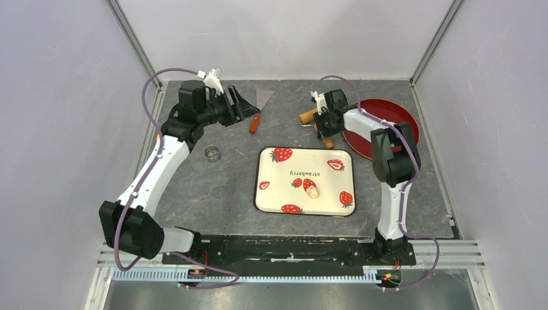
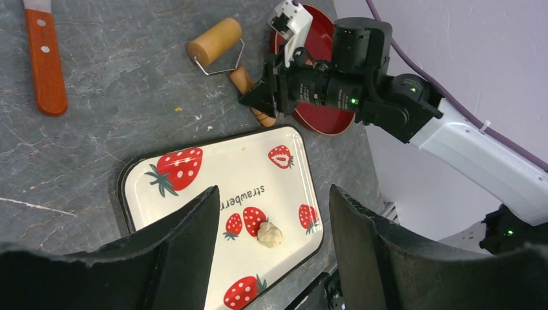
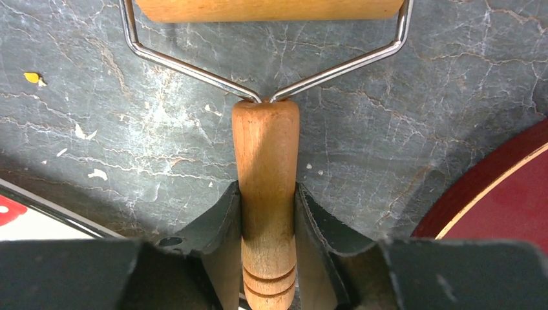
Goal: Roll out the dumpling wrappers from the dough
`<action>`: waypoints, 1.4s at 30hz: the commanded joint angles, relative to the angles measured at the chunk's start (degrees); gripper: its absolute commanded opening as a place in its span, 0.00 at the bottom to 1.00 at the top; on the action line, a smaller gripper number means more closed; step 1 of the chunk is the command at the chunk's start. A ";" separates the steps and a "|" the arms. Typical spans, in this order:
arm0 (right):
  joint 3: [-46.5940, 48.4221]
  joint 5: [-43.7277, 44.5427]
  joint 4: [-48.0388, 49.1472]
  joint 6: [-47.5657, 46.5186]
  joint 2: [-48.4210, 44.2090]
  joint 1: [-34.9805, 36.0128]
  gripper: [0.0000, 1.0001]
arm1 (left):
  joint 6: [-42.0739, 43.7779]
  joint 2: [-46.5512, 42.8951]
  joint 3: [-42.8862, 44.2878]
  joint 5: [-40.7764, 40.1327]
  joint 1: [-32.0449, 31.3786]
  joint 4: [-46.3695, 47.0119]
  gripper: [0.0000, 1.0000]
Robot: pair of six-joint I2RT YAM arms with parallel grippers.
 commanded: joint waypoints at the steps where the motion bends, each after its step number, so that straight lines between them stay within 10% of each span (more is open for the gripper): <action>1: 3.91 -0.50 -3.22 1.74 -3.18 0.06 0.00 | 1.81 1.85 4.85 3.01 0.02 -3.50 0.68; 20: 1.55 -7.83 -10.01 4.26 -18.44 0.79 0.00 | 12.15 10.19 14.28 2.74 -7.12 -14.67 0.76; 42: -15.98 -14.61 -9.91 6.14 -33.07 10.96 0.00 | 48.10 5.63 2.81 -2.81 -20.84 -6.93 0.75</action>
